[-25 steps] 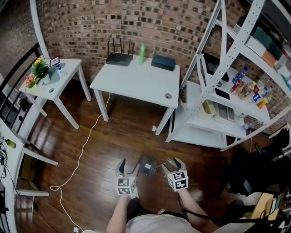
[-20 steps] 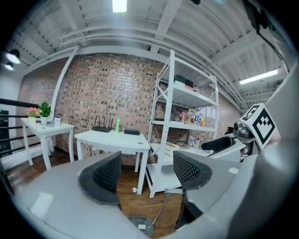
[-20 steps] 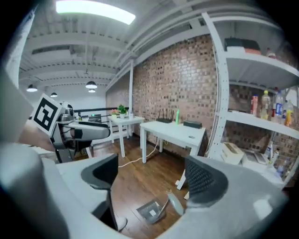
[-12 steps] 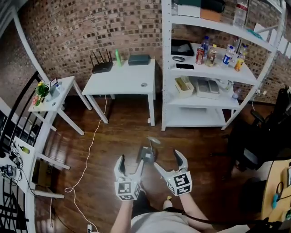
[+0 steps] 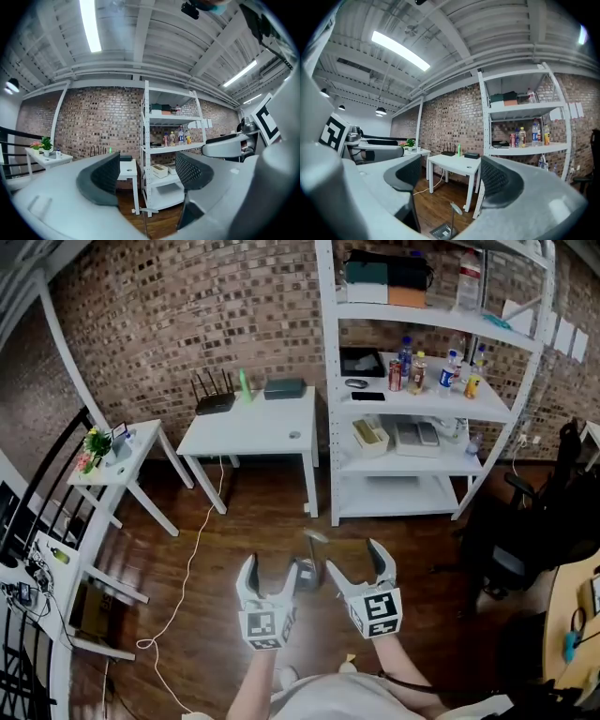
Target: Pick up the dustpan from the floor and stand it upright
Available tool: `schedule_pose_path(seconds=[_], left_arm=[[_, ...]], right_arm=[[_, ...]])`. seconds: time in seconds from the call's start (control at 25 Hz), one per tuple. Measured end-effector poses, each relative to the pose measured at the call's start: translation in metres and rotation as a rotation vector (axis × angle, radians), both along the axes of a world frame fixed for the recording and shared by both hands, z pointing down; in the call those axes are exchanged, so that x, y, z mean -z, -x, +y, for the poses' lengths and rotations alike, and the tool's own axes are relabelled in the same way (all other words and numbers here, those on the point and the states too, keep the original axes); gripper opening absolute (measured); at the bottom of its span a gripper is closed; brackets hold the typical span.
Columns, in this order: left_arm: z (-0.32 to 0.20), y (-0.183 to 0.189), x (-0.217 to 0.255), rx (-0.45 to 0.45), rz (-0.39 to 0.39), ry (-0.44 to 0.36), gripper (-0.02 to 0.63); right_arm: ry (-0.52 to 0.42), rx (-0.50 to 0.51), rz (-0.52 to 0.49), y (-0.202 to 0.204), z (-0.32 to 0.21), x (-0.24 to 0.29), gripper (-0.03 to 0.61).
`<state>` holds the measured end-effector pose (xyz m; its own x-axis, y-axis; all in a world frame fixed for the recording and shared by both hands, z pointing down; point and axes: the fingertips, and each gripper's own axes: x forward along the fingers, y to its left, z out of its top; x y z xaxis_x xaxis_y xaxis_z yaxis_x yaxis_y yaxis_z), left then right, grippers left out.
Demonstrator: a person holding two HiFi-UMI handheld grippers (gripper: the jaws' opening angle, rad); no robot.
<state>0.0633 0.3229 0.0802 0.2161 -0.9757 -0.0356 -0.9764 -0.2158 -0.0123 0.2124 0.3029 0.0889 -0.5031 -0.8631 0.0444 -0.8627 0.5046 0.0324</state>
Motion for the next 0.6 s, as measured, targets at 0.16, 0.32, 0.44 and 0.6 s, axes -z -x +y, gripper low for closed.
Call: schedule_pose_path(seconds=[0.16, 0.32, 0.44, 0.6], left_arm=[[0.019, 0.023, -0.001, -0.009, -0.021, -0.001, 0.376], [0.024, 0.055, -0.005, -0.009, -0.001, 0.015, 0.376], [0.022, 0.076, -0.002, 0.003, 0.013, -0.003, 0.376], [0.018, 0.099, 0.019, 0.029, 0.025, -0.087, 0.354]], right_arm=[[-0.003, -0.028, -0.021, 0.017, 0.006, 0.011, 0.379], [-0.008, -0.017, -0.009, 0.051, 0.013, 0.013, 0.379], [-0.004, -0.017, -0.003, 0.07, 0.012, 0.01, 0.379], [-0.044, -0.038, -0.002, 0.085, 0.005, 0.024, 0.371]])
